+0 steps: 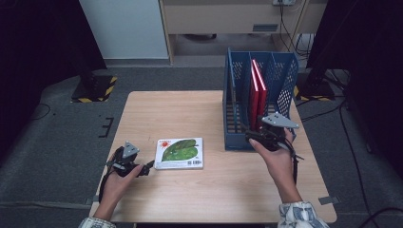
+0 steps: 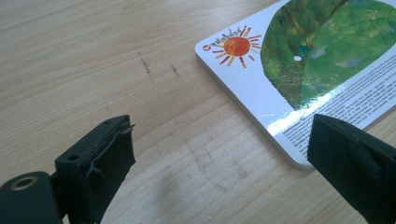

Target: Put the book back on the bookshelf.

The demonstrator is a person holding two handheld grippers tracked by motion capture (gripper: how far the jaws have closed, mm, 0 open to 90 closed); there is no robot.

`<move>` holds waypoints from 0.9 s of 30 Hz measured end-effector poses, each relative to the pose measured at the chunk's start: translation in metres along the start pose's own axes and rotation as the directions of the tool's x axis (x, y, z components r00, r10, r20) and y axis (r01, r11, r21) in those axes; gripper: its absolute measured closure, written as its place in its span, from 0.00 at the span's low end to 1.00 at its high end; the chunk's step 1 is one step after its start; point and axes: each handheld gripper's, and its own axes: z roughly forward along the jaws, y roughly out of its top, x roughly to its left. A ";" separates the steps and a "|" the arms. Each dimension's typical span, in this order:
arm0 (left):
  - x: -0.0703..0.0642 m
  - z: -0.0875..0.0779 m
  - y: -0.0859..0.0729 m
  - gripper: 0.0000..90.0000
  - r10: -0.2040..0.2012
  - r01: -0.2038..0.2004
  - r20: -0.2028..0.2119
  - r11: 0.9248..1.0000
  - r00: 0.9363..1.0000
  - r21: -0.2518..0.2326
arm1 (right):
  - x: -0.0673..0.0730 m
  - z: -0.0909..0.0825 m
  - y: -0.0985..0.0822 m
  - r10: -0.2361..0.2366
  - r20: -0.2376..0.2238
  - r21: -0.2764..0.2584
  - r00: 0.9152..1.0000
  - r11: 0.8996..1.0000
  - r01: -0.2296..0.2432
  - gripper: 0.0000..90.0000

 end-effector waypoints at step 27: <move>-0.024 0.005 0.006 0.10 0.005 -0.002 0.058 0.999 0.998 -0.042 | 0.087 0.026 -0.057 -0.138 -0.213 0.101 0.967 0.982 0.163 0.33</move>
